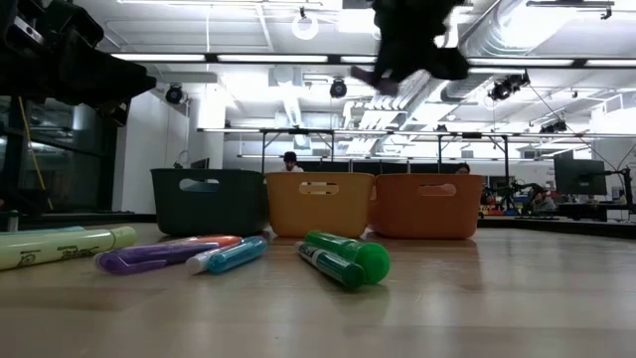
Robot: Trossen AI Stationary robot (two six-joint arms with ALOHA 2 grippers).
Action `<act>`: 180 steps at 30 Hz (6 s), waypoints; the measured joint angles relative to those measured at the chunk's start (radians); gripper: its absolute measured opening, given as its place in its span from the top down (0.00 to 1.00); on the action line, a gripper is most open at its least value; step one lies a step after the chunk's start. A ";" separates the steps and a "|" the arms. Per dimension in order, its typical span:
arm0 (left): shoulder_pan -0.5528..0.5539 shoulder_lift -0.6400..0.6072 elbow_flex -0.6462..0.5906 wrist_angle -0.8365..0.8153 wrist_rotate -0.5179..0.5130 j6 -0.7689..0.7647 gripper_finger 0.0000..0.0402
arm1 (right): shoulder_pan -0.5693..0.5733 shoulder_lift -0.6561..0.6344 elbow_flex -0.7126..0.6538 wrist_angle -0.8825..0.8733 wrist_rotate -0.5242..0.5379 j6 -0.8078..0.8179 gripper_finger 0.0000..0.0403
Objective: Pick & Place Markers
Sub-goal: Put the light violet highlighter pen into the yellow bin, then put the green highlighter pen into the yellow bin
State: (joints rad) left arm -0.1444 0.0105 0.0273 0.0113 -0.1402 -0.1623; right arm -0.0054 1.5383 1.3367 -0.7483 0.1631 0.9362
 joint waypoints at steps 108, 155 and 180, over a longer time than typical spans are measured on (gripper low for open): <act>0.000 0.000 0.000 0.000 -0.002 0.000 0.77 | 0.252 0.439 0.268 -0.013 -0.138 0.397 0.65; 0.000 0.000 0.000 -0.003 -0.002 0.000 0.77 | 0.285 0.730 0.480 -0.168 -0.143 0.413 0.66; 0.000 0.000 0.000 -0.003 -0.002 0.000 0.77 | 0.292 0.776 0.512 -0.175 -0.159 0.314 0.66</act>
State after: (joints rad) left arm -0.1440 0.0107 0.0273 0.0084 -0.1421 -0.1623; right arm 0.2867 2.3145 1.8484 -0.9238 0.0043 1.2500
